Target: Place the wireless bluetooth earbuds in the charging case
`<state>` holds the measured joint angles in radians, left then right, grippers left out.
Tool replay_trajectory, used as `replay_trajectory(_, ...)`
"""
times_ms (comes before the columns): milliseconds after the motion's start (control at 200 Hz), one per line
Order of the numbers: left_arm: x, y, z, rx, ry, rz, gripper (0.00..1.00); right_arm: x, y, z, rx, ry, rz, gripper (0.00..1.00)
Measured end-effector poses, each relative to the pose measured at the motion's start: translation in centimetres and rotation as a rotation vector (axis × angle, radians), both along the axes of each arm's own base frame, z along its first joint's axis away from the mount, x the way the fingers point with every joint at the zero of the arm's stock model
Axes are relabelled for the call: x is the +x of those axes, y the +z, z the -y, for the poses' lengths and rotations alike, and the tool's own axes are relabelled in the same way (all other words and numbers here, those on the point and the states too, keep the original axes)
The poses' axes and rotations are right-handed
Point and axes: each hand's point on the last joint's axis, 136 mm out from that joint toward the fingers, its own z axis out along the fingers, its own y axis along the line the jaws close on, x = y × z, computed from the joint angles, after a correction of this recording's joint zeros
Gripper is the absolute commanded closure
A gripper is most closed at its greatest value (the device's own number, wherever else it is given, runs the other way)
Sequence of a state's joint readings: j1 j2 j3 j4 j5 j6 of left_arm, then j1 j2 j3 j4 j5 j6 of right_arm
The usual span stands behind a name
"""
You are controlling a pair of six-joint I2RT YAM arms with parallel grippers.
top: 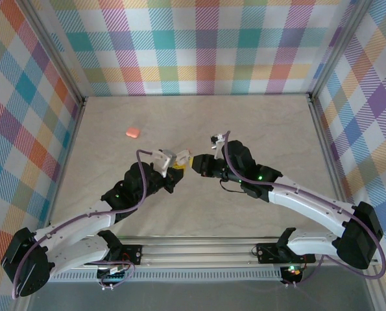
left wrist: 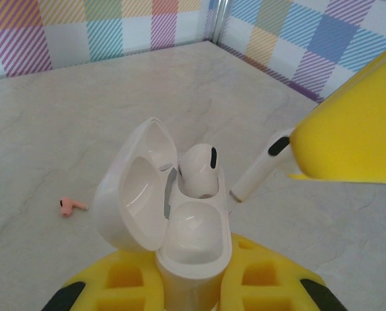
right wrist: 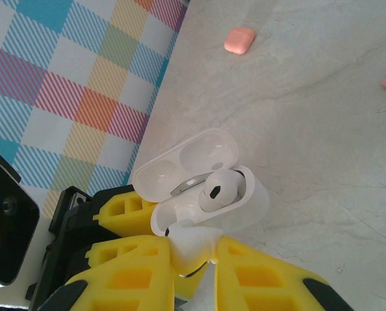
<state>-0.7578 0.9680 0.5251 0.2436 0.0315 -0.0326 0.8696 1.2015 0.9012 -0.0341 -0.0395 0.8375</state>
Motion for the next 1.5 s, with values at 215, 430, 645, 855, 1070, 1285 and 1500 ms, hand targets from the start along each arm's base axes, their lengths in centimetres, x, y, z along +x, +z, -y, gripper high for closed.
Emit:
replay_trajectory(215,-0.2,-1.4,-0.1,0.029,-0.013,0.005,1.0,-0.3,-0.2,0.3,-0.052,0.02,0.006,0.82)
replay_trajectory(430,-0.8,-1.0,0.7,0.019,-0.076,0.065,1.0,-0.9,0.3,-0.3,-0.047,0.078,0.02,0.84)
replay_trajectory(645,-1.4,-1.1,1.1,0.028,-0.134,0.128,1.0,-1.3,0.9,-0.9,-0.046,0.126,0.024,0.86)
replay_trajectory(855,-1.6,-0.1,1.6,0.028,-0.174,0.202,1.0,-1.4,0.8,-0.7,-0.077,0.132,0.024,0.86)
replay_trajectory(1070,-1.4,-0.2,1.9,0.054,-0.187,0.238,1.0,-1.9,0.4,-0.3,-0.136,0.134,0.025,0.87)
replay_trajectory(1285,-1.2,-0.9,2.1,0.082,-0.195,0.238,1.0,-2.0,0.2,0.0,-0.192,0.132,0.047,0.87)
replay_trajectory(1500,-1.3,-1.2,2.2,0.089,-0.203,0.236,1.0,-1.9,0.2,-0.3,-0.234,0.136,0.066,0.87)
